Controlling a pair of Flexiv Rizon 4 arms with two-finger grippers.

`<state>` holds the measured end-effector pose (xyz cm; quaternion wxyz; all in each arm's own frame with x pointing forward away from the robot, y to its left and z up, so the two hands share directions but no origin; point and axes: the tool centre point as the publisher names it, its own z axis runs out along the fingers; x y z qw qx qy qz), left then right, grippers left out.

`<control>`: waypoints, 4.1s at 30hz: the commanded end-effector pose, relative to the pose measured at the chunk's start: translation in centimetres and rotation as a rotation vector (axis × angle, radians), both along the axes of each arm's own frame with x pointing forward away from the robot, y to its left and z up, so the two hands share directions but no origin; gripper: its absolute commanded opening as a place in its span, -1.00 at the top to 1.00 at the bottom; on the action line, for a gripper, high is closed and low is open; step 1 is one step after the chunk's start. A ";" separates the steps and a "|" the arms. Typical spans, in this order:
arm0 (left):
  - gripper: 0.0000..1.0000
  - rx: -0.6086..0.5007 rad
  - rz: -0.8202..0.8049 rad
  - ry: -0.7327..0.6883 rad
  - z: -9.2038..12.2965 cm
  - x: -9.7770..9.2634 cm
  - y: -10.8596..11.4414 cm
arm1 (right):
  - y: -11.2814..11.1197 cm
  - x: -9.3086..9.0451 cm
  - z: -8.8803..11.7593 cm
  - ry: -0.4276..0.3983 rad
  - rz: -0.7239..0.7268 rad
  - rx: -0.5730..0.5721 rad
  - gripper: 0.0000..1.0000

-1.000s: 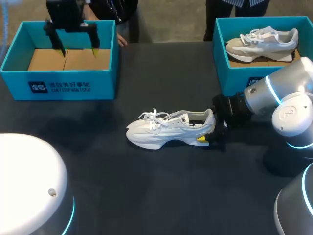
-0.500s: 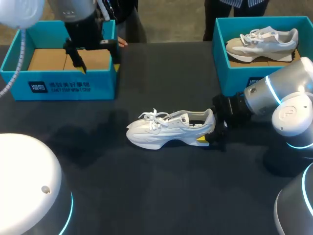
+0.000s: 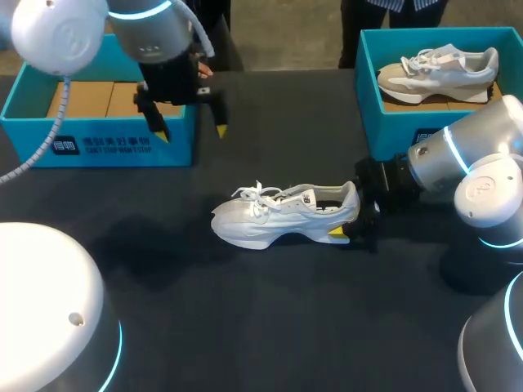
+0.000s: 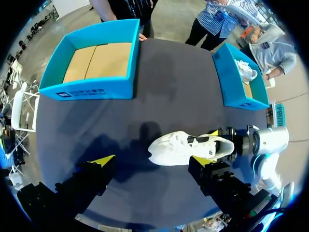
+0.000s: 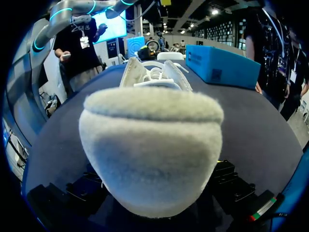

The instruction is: Take the shoe out of the shoebox, open the shoe tongue, remove and reinsert the insole, then place the shoe into the shoebox

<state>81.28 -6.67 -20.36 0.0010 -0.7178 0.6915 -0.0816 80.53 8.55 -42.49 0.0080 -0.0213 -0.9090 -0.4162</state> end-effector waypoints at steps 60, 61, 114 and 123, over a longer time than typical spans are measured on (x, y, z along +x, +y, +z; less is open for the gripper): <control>-1.00 0.028 -0.073 0.080 -6.5 -2.0 -12.6 | 0.3 0.1 -0.1 0.000 -0.001 -0.003 1.00; -1.00 0.033 -0.076 0.080 -6.7 -2.2 -12.7 | 0.3 0.1 -0.1 0.000 -0.001 -0.003 1.00; -1.00 0.247 -0.060 0.042 -15.5 -1.9 -19.3 | 0.3 0.1 -0.1 0.000 -0.001 -0.003 1.00; -1.00 0.284 -0.039 0.058 -16.6 -2.0 -17.5 | 0.3 0.1 -0.1 0.000 -0.001 -0.003 1.00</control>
